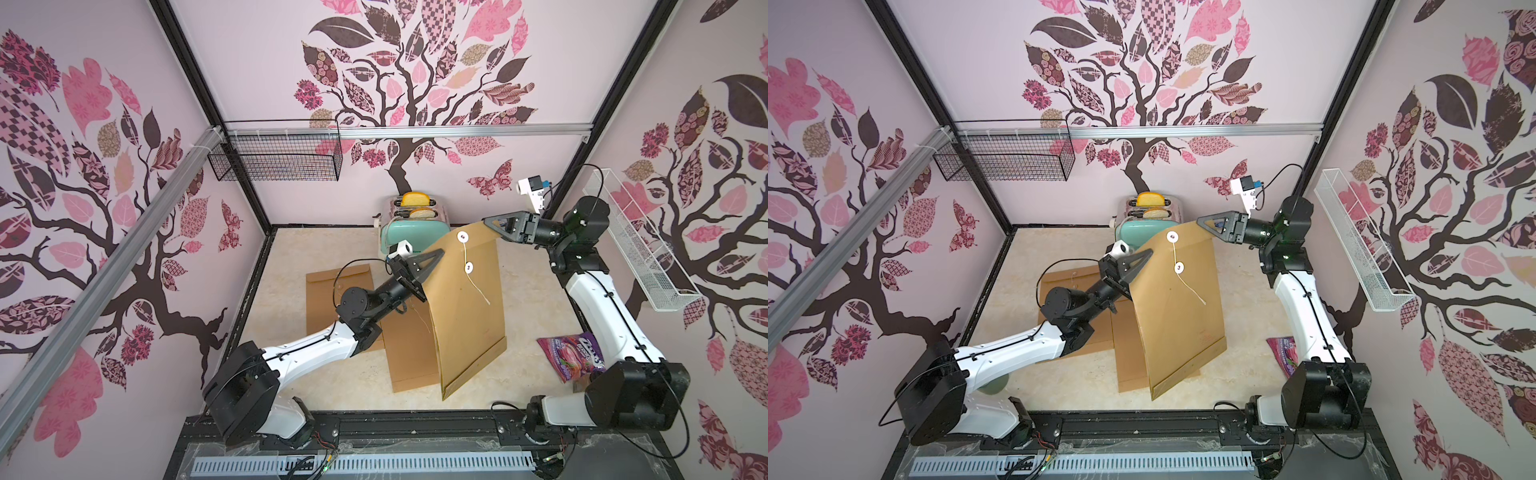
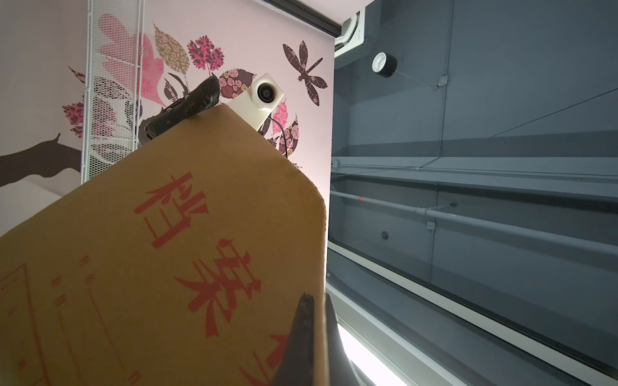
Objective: Close the mouth of the file bag
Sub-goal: Place the file bag at the center of the board.
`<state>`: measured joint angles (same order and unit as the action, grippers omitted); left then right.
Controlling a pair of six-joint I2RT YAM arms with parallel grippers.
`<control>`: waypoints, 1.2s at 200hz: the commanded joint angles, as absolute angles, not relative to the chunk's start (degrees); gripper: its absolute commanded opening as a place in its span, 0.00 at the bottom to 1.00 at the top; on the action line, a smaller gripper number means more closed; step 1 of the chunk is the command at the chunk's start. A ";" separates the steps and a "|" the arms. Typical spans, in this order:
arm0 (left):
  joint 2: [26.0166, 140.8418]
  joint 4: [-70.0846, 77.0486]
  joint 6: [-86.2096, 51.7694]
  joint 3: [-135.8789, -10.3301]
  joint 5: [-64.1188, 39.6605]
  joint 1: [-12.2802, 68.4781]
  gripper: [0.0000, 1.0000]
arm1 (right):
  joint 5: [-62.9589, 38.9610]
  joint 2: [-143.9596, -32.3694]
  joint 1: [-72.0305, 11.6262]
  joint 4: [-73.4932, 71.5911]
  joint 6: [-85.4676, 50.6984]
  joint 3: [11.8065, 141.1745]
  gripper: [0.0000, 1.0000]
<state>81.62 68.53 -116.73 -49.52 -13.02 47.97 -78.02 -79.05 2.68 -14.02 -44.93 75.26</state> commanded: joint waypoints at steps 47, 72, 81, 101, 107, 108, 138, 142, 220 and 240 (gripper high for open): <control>80.60 71.19 -116.84 -47.63 -13.09 46.72 0.00 | -81.53 -76.13 2.71 -6.42 -39.41 74.28 0.13; 80.43 71.04 -117.14 -47.15 -13.34 46.36 0.00 | -82.00 -76.10 2.84 -4.75 -38.64 74.81 0.10; 80.49 70.76 -117.33 -46.95 -13.47 46.19 0.00 | -81.94 -76.02 2.87 -4.17 -38.43 75.15 0.06; 80.43 70.74 -117.36 -46.16 -13.45 45.97 0.00 | -81.59 -76.41 2.81 -1.05 -36.76 76.64 0.00; 80.42 70.75 -117.36 -45.94 -13.45 45.90 0.00 | -81.50 -76.69 2.88 1.42 -35.25 77.52 0.00; 80.38 70.75 -117.30 -45.96 -13.45 45.89 0.00 | -81.44 -76.75 2.85 1.98 -34.94 77.65 0.00; 78.06 64.53 -114.01 -45.39 -15.76 44.52 0.42 | -79.03 -77.78 3.06 13.10 -29.07 80.57 0.00; 77.45 63.24 -112.97 -45.17 -16.10 44.19 0.52 | -78.70 -77.78 3.14 13.52 -28.94 80.59 0.00; 66.01 24.46 -80.33 -46.59 -15.11 31.49 0.98 | -70.00 -81.04 7.15 30.56 -20.00 83.11 0.00; 67.49 23.74 -76.95 -47.99 -15.55 31.42 0.98 | -65.35 -83.68 8.91 41.53 -13.14 86.28 0.00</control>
